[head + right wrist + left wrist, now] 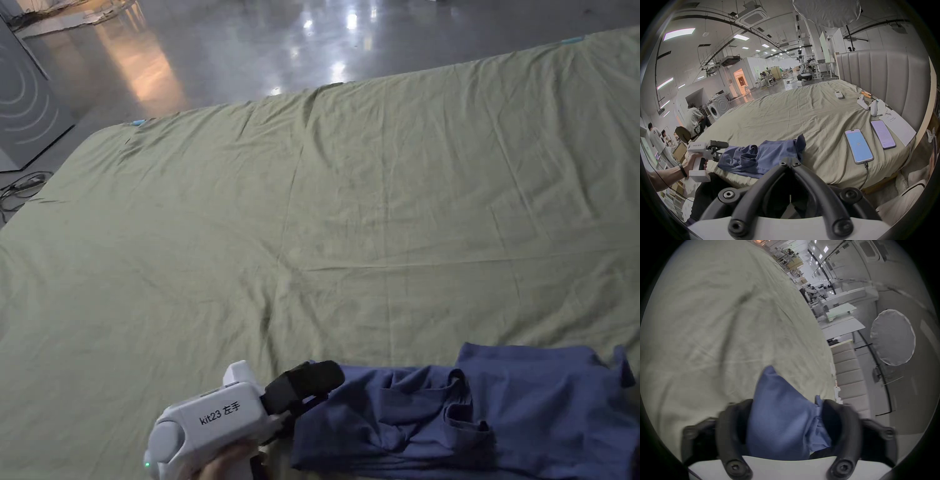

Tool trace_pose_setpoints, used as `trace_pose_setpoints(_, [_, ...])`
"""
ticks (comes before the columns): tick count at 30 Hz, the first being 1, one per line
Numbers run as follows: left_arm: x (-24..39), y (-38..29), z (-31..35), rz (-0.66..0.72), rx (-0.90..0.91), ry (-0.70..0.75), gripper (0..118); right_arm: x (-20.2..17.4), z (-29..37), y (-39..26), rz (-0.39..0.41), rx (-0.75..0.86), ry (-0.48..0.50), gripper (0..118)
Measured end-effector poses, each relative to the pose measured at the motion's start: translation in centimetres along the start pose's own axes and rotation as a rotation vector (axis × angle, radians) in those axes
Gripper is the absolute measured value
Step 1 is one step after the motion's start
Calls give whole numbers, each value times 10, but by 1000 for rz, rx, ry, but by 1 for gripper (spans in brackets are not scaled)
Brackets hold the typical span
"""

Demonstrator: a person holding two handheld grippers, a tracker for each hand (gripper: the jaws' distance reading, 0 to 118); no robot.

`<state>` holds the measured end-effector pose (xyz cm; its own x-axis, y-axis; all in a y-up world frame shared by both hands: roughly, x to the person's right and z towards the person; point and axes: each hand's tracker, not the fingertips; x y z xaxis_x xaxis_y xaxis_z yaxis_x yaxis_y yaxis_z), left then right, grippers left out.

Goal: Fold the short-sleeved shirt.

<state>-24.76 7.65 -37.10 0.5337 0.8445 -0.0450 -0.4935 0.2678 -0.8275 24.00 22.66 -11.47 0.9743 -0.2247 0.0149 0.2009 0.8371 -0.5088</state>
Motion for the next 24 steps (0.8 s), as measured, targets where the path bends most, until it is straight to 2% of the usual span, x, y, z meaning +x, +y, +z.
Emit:
trace_pose_setpoints(1, [2, -1, -4, -12, -8, 37, 15, 1, 1, -1, 0, 1, 0, 0])
trace_pose_setpoints(3, [3, -7, -14, -68, -52, 117, 15, 3, 2, -1, -6, -1, 0, 0])
trace_pose_setpoints(7, [9, -5, 4, -28, 3, 84, 15, 4, 4, -4, -2, -2, -12, 0])
trace_pose_setpoints(11, [15, 7, 44, -87, 56, 98, 15, 4, 3, -4, -7, 3, 6, 0])
trace_pose_setpoints(14, [24, 25, 83, -148, 123, 166, 15, 1, 0, -3, -1, 16, 13, 0])
trace_pose_setpoints(17, [48, 30, 108, -265, 160, 311, 15, 1, -7, -4, -18, 22, 28, 0])
trace_pose_setpoints(21, [91, 1, 80, -248, 145, 225, 15, -2, -12, -6, -39, 30, 48, 0])
trace_pose_setpoints(24, [130, -34, 27, -381, 66, 231, 15, -6, -5, -5, -3, 36, 51, 0])
